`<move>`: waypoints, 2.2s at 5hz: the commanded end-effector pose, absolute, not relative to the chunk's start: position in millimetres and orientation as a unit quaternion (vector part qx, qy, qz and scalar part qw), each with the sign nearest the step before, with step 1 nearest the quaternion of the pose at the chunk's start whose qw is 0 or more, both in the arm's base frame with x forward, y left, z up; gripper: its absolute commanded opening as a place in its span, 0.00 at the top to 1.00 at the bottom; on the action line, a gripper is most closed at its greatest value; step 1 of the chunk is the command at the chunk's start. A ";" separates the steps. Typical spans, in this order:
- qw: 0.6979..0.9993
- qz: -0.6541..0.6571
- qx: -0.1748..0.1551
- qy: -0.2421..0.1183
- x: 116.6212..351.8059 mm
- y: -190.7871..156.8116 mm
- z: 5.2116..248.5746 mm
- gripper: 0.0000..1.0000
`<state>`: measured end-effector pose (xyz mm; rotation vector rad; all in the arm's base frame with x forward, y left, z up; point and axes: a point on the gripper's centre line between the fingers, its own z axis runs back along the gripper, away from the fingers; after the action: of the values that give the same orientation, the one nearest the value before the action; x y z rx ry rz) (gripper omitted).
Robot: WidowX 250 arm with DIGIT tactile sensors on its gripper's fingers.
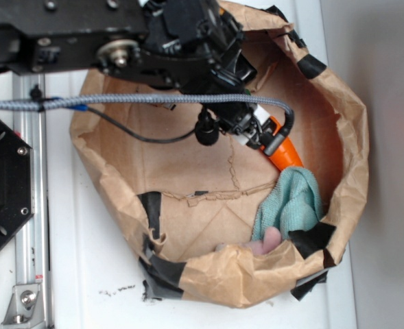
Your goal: Grab the black box.
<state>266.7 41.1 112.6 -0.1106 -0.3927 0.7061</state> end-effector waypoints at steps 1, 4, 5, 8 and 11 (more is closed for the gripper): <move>0.924 0.332 -0.063 -0.177 291.4 45.2 99.6 0.00; 0.932 0.308 -0.033 -0.189 302.9 88.0 82.4 0.00; 0.932 0.305 -0.022 -0.192 298.4 91.9 83.2 0.00; 0.937 0.298 0.009 -0.179 291.3 93.5 71.4 0.00; 0.951 0.273 0.013 -0.144 266.5 83.0 62.5 0.00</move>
<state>258.8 76.4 44.9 0.0294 -0.2418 0.5557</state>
